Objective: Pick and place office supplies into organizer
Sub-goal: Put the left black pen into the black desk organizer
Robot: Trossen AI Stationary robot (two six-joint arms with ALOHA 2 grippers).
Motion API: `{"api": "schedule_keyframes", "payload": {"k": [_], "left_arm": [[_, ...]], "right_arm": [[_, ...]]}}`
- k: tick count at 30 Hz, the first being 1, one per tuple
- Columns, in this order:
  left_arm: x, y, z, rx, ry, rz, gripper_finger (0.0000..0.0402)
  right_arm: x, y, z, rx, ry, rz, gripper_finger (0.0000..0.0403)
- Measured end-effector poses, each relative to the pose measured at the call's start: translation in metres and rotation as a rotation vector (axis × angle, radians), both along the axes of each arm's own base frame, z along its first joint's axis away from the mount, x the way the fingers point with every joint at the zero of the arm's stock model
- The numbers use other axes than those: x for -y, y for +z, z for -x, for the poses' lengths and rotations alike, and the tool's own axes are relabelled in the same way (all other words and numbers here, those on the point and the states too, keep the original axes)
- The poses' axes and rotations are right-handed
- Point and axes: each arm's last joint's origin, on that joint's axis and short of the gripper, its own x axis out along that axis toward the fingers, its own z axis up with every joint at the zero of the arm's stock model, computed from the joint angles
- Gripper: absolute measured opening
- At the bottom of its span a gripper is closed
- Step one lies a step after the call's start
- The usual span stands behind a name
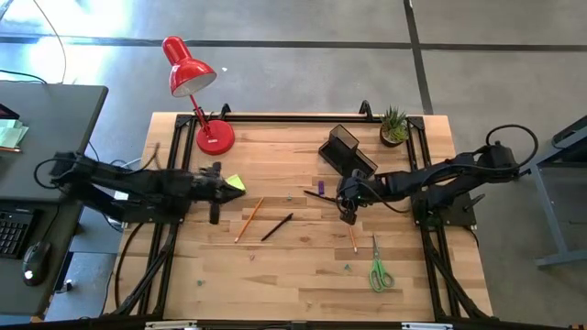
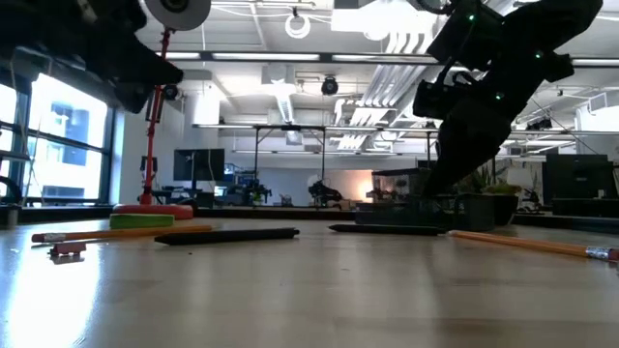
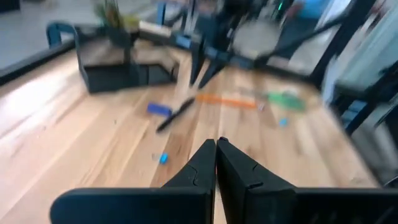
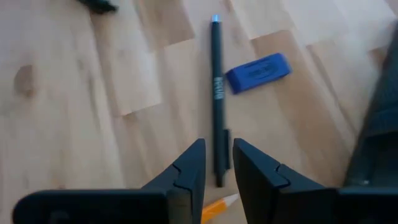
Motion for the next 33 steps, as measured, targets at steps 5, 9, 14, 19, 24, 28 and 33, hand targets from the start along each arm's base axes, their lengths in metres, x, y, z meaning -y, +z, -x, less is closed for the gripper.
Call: {"api": "schedule_keyframes", "payload": {"k": [5,9,14,19,24,28,33], "left_arm": [[0.014,0.001,-0.043,-0.256,0.026,-0.035,0.0001],[0.022,0.0,-0.082,-0.376,0.004,0.018,0.0001],[0.03,-0.015,-0.135,-0.49,0.021,0.084,0.0001],[0.03,-0.031,-0.173,-0.775,0.059,0.186,0.0001],[0.034,-0.035,-0.203,-0.894,0.05,0.267,0.0036],[0.036,-0.033,-0.213,-0.916,0.097,0.31,0.0093],[0.033,-0.034,-0.212,-0.924,0.158,0.332,0.0153]], "right_arm": [[-0.006,0.0,0.002,-0.01,-0.03,0.091,0.0078],[-0.013,0.0,0.004,-0.02,-0.046,0.181,0.0078],[-0.014,0.005,0.004,0.009,-0.084,0.357,0.0078],[-0.014,0.018,0.003,0.077,-0.046,0.403,0.0078],[-0.015,0.026,0.009,0.112,-0.006,0.436,0.0078],[-0.013,0.02,0.023,0.129,0.0,0.453,0.0078],[-0.009,0.005,0.043,0.248,-0.035,0.462,0.0078]]}}
